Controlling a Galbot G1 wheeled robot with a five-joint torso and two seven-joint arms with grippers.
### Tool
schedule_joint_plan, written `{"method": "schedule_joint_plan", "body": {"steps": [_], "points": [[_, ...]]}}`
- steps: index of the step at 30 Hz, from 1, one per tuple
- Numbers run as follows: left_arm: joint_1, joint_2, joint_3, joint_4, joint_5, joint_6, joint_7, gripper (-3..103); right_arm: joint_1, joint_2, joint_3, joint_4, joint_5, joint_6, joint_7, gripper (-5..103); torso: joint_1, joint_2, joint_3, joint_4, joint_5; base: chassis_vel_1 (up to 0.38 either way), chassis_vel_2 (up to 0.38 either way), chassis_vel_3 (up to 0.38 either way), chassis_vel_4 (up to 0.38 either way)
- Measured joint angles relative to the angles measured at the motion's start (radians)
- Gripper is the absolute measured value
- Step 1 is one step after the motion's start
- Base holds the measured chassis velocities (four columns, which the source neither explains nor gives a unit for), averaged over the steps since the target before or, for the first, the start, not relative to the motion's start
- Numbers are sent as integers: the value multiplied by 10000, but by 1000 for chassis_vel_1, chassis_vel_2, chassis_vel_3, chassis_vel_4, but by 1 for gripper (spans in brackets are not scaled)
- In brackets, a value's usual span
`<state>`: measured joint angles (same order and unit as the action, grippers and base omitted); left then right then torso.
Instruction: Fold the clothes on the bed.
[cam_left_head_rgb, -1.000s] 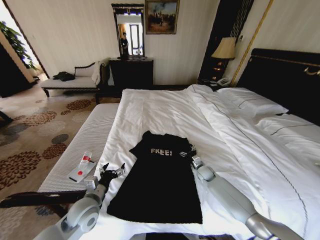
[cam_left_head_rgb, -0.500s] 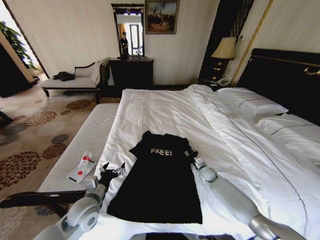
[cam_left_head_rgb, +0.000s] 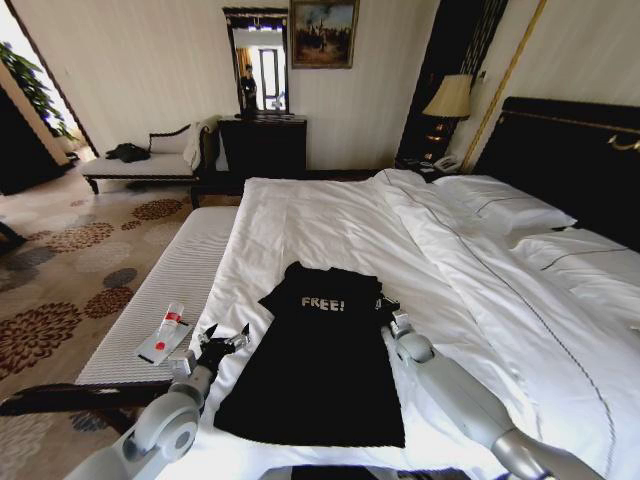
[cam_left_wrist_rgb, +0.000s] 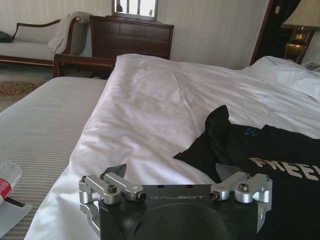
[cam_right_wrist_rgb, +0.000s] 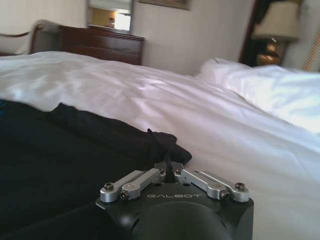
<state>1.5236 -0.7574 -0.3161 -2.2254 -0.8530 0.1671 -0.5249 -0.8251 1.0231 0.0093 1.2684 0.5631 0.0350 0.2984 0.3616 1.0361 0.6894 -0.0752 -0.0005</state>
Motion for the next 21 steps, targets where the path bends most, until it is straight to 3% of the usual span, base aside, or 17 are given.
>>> {"method": "schedule_joint_plan", "body": {"steps": [7,9,11,12,14,21], "points": [[73,-37,-28,-47,29,-23,-2,100,-390,360,804,505,884,-76,602,1,0,0,0,-5,-2,0,0,0,0],[70,-69,-9,-49,47,-35,-2,100,-579,358,987,872,956,-143,695,5,0,1,-1,-11,-4,0,0,0,0],[60,-80,16,-52,57,-38,-2,100,-672,360,1038,1049,968,-214,776,11,0,1,-1,-9,-3,0,0,0,0],[54,-85,26,-70,62,-40,-2,100,-721,368,1064,1138,969,-285,854,21,0,0,0,-6,-2,0,0,0,0],[54,-88,27,-104,66,-42,-2,100,-755,380,1081,1170,962,-358,920,21,0,0,-1,-3,-2,0,0,0,0],[249,-114,-91,-230,139,-61,-4,100,-707,354,1327,812,706,-962,1682,54,0,0,0,-3,2,0,0,0,0]]}}
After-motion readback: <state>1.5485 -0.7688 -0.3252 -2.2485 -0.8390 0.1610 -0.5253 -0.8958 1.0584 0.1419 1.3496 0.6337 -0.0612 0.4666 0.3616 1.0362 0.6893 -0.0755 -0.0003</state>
